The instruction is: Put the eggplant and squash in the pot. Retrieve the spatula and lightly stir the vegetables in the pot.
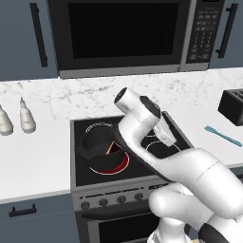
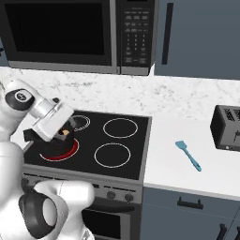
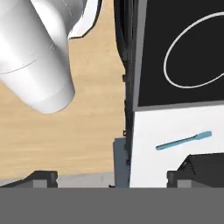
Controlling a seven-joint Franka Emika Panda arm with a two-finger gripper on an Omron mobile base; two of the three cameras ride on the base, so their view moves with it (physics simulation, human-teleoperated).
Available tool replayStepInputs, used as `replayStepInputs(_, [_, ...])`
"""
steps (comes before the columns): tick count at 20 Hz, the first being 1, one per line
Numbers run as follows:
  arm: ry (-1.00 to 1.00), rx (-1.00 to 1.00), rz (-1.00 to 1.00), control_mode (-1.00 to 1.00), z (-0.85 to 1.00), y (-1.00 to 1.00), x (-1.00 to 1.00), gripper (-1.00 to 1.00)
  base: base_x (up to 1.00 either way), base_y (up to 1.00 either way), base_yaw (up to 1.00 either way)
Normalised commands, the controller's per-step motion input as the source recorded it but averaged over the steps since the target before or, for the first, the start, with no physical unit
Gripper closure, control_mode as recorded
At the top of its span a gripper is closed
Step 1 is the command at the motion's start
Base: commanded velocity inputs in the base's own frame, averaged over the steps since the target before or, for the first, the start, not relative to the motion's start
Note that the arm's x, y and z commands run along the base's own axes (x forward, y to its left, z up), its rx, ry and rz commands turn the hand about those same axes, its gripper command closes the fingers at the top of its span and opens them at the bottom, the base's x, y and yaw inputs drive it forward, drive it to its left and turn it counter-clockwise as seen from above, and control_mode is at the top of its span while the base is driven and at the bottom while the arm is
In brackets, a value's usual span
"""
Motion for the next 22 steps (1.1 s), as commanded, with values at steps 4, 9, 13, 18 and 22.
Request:
replayStepInputs(4, [-0.19, 0.22, 0.00, -1.00, 0.00, -1.00, -0.39, -1.00, 0.00, 0.00, 0.00])
replayStepInputs(9, [-0.06, 0.15, 0.04, -1.00, -0.45, -0.95, 0.00, -1.00, 0.00, 0.00, 0.00])
replayStepInputs(13, [-0.02, 0.10, 0.09, -1.00, -0.24, -0.84, 0.05, -1.00, 0.00, 0.00, 0.00])
replayStepInputs(18, [-0.07, 0.18, -0.21, -1.00, 0.15, -1.00, -0.01, -1.00, 0.00, 0.00, 0.00])
replayStepInputs(22, [0.00, 0.25, -0.42, -1.00, 0.19, -1.00, 0.14, -1.00, 0.00, 0.00, 0.00])
